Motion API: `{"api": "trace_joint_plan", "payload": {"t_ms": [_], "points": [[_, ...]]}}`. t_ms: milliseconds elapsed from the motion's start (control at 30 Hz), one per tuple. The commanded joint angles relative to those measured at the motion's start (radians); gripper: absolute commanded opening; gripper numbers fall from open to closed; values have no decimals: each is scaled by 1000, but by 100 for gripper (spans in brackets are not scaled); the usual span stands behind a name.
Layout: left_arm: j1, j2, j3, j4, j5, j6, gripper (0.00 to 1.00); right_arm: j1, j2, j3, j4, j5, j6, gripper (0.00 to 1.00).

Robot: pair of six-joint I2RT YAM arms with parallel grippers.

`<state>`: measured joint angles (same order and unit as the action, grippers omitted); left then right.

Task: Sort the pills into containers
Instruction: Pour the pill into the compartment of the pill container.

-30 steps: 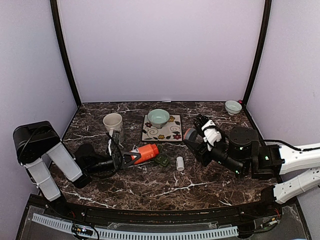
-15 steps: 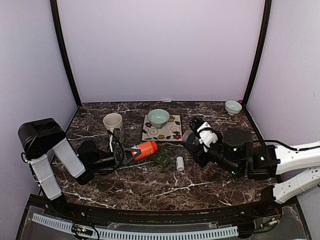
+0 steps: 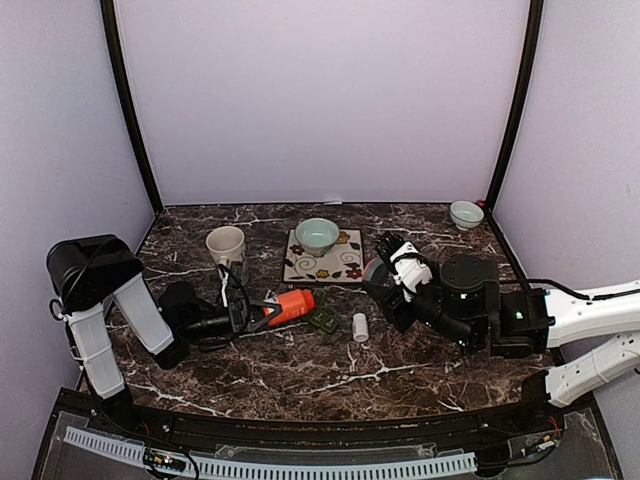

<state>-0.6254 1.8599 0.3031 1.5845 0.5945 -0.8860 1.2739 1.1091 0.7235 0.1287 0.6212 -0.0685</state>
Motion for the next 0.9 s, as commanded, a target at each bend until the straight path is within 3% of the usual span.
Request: {"api": "trace_joint_plan", "payload": {"t_ms": [0,867], "points": [[30,7,20,158,23,-1,0,-12,1,27,51,-12,15,18],[49,82,44,158,28,-4,0,-44,-7,17,58,-53,15,18]]}}
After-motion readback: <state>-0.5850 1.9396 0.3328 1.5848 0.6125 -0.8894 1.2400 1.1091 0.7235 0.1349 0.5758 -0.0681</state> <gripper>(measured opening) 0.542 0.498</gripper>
